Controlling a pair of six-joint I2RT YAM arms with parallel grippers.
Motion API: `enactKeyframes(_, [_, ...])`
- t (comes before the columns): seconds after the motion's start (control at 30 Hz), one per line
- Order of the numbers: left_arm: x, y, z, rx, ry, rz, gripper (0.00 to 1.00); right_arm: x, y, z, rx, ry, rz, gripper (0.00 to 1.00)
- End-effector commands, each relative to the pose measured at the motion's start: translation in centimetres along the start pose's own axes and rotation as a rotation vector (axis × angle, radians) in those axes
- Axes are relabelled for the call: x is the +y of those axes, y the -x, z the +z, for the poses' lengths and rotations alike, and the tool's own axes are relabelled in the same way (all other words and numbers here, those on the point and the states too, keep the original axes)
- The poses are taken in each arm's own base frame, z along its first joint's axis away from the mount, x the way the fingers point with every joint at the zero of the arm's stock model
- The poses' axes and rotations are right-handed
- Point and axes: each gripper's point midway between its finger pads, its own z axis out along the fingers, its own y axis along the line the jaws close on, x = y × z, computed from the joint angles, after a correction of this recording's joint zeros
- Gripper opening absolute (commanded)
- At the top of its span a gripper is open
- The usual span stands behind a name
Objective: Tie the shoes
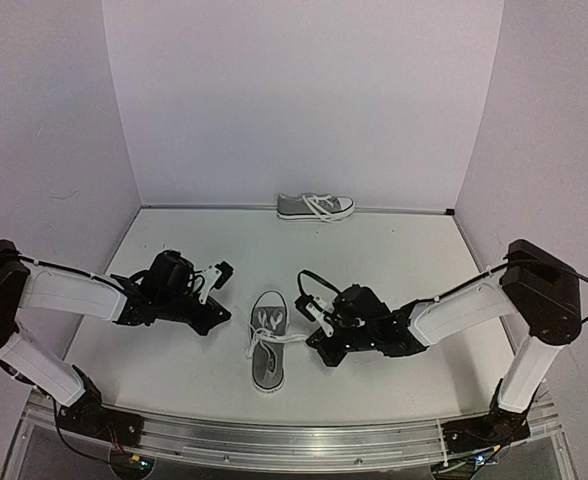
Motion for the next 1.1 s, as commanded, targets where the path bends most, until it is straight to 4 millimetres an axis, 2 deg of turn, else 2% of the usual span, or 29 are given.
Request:
enactKeyframes(0.0, [4.2,0.7,-1.8,-0.034,0.210,-0.164,0.00,-0.9,1.3,-1.6,-0.041,-0.034,0.084,0.00])
enactKeyframes(0.17, [7.0,0.3,-3.4,-0.039,0.341,-0.314,0.00,-1.6,1.6,-3.5,-0.079,-0.065,0.229,0.00])
enactKeyframes(0.47, [10.9,-2.0,-6.1,-0.027,0.482,-0.559,0.00,-5.0,2.0,-10.0,-0.245,-0.214,0.520,0.00])
enactKeyframes(0.63, [13.2,-4.3,-8.4,0.007,0.604,-0.667,0.00,-6.0,0.4,-10.8,-0.237,-0.272,0.603,0.00])
enactKeyframes(0.7, [12.5,-3.9,-8.3,0.001,0.552,-0.634,0.00,-5.7,0.1,-10.3,-0.222,-0.251,0.606,0.00])
enactKeyframes(0.8, [8.4,-1.4,-6.7,-0.057,0.261,-0.538,0.02,-4.5,-0.1,-8.5,-0.173,-0.190,0.566,0.00])
enactKeyframes(0.87, [5.7,-0.1,-6.2,-0.084,0.091,-0.471,0.15,-3.6,0.0,-7.1,-0.138,-0.141,0.542,0.00])
enactKeyframes(0.9, [4.9,0.2,-6.1,-0.082,0.045,-0.450,0.28,-3.2,0.0,-6.4,-0.122,-0.121,0.533,0.00])
enactKeyframes(0.97, [3.1,0.4,-5.7,-0.059,-0.049,-0.409,0.41,-2.6,-0.1,-5.2,-0.096,-0.090,0.518,0.00])
enactKeyframes(1.07, [0.8,0.4,-4.4,-0.027,-0.118,-0.338,0.50,-1.6,0.0,-4.0,-0.074,-0.032,0.502,0.00])
